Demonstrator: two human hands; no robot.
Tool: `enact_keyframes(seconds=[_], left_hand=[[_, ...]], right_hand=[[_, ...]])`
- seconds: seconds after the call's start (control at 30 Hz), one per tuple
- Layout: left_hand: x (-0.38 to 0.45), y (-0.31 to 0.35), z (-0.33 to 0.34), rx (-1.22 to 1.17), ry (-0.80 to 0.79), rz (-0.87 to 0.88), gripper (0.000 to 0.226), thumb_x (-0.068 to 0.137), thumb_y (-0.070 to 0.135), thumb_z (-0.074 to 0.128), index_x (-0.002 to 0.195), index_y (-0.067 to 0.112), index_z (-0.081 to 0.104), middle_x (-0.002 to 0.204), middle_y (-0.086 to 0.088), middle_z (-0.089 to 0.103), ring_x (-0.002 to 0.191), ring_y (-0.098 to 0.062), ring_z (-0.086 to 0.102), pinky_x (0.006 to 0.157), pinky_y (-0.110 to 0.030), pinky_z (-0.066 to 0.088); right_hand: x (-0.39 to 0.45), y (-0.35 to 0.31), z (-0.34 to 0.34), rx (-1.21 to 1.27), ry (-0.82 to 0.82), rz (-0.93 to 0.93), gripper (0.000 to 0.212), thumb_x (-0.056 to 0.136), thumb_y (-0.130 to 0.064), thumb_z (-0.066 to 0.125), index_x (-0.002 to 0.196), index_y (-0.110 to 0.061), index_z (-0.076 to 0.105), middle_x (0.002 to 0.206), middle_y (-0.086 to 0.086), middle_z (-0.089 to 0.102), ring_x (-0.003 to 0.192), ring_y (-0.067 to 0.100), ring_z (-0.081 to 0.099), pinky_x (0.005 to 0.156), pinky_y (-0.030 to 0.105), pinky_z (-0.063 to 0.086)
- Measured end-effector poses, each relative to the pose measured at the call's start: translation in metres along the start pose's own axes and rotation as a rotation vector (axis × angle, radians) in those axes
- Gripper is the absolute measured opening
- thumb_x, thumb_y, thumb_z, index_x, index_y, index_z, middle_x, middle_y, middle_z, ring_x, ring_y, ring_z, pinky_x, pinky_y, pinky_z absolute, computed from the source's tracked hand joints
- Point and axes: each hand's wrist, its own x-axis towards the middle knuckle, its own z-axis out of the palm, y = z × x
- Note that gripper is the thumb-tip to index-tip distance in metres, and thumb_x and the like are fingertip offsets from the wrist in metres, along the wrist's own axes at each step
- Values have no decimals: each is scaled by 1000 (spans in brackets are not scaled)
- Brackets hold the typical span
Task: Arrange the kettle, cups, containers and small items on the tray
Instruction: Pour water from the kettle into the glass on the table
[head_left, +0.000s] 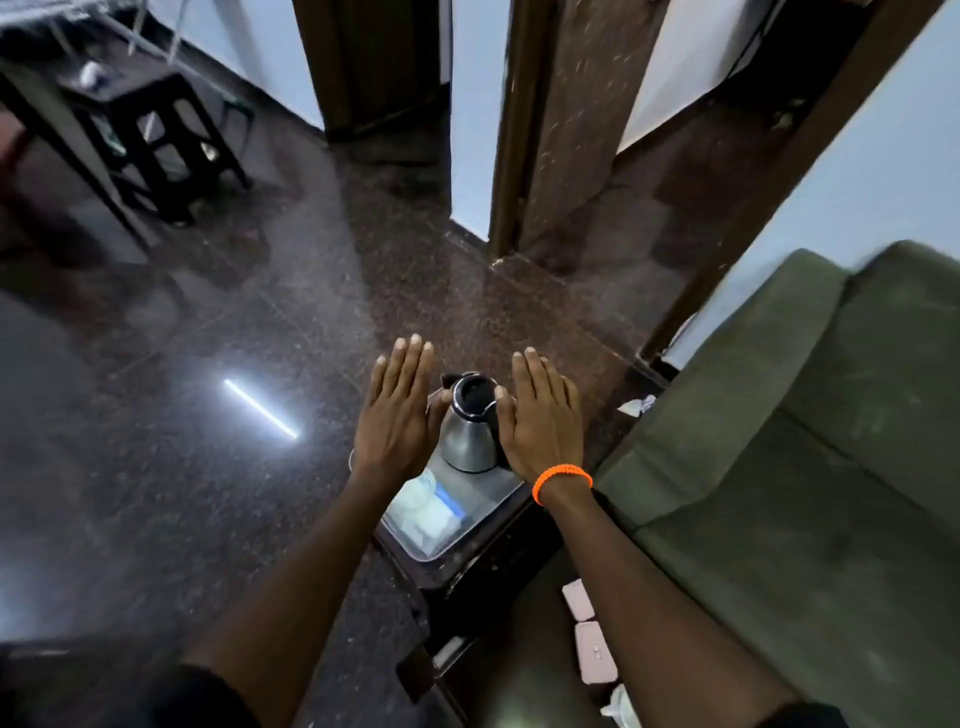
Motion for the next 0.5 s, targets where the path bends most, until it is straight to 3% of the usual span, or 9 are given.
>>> enact_keyframes(seconds=[0.13, 0.27, 0.37, 0.5], left_hand=[[-39, -38, 76, 47, -216, -127, 83, 101, 68, 20, 162, 13, 11, 172, -6, 8, 159, -20, 0, 129, -45, 12], [-73, -53, 128, 16, -458, -232, 107, 85, 85, 36, 162, 14, 13, 170, -6, 17, 158, -24, 14, 127, -45, 18], [-91, -59, 143, 42, -571, -270, 111, 76, 74, 62, 159, 13, 21, 165, -7, 31, 152, -27, 29, 121, -46, 29], [-94, -64, 146, 3, -562, -339, 102, 68, 45, 81, 152, 13, 32, 148, -13, 49, 137, -36, 44, 105, -46, 45]], right_hand=[[-21, 20, 73, 8, -102, 94, 61, 98, -48, 43, 150, -15, 39, 156, 7, 43, 137, 28, 46, 111, 46, 35], [-32, 33, 118, 199, -174, 233, 72, 90, -54, 58, 149, -18, 36, 147, 9, 51, 132, 30, 49, 108, 50, 38], [-31, 41, 135, 465, -161, 365, 75, 80, -48, 75, 142, -18, 47, 139, 8, 57, 127, 30, 53, 108, 50, 42], [-16, 53, 149, 651, -208, 524, 55, 65, -48, 86, 105, -17, 64, 101, 3, 72, 94, 22, 68, 85, 43, 56]])
